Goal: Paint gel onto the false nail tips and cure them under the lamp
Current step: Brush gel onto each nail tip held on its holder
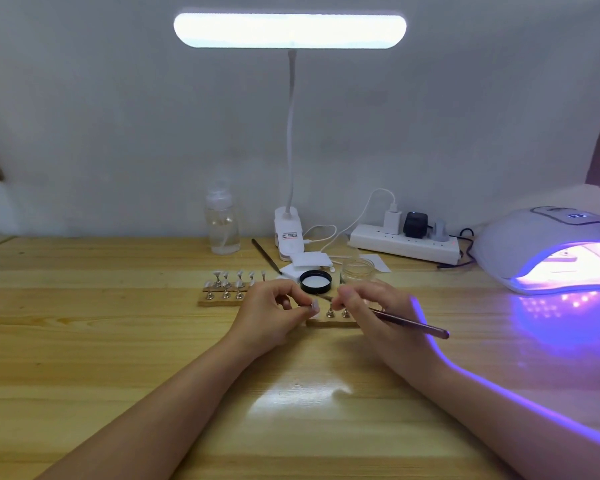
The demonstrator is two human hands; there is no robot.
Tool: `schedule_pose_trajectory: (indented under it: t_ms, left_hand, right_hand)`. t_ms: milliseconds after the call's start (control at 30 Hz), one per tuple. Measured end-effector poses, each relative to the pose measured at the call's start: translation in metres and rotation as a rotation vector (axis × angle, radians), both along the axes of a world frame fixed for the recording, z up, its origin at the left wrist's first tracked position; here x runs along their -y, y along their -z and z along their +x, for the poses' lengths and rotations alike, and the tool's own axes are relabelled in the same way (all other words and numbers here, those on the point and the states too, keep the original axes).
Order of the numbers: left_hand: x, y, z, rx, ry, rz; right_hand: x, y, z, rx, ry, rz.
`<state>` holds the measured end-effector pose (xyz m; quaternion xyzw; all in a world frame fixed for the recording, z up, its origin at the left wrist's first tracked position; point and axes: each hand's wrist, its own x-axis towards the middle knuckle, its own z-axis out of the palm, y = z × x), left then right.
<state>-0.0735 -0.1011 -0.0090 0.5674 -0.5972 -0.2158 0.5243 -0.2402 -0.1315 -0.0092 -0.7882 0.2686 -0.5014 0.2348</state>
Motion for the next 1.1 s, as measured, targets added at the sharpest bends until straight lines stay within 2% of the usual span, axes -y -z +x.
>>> schedule_pose_trajectory:
  t_ms: [100, 267, 400, 567, 733, 867, 1033, 1100]
  left_hand:
    - [-0.0008, -0.0012, -0.0008, 0.013, -0.004, 0.0]
    - [-0.001, -0.0019, -0.0013, 0.005, 0.01, 0.003]
    - [-0.0005, -0.0011, -0.001, 0.01, -0.003, 0.012]
    - [-0.0006, -0.0016, -0.0007, 0.021, 0.0, 0.006]
    - [-0.0004, -0.0016, -0.0003, 0.039, 0.0, -0.001]
    - [-0.0015, -0.0017, -0.0008, 0.046, -0.006, -0.009]
    - [-0.0012, -0.0014, 0.0, 0.04, 0.001, -0.012]
    - [-0.0008, -0.0006, -0.0001, 0.031, 0.002, -0.011]
  right_hand:
    - [-0.0022, 0.0007, 0.0006, 0.039, -0.083, 0.101]
    - [0.0012, -0.0002, -0.0006, 0.0, 0.017, -0.001]
    - [-0.001, 0.0007, 0.0004, 0.047, -0.082, 0.144]
    - [0.002, -0.0003, -0.001, 0.019, 0.018, 0.031]
    - [-0.0001, 0.0012, 0.0007, 0.067, -0.147, 0.187]
    - [0.0018, 0.0004, 0.0002, 0.057, -0.05, 0.08]
    - [-0.0017, 0.0004, 0.0018, 0.045, -0.127, 0.195]
    - [0.0003, 0.003, 0.0007, 0.058, -0.094, 0.127]
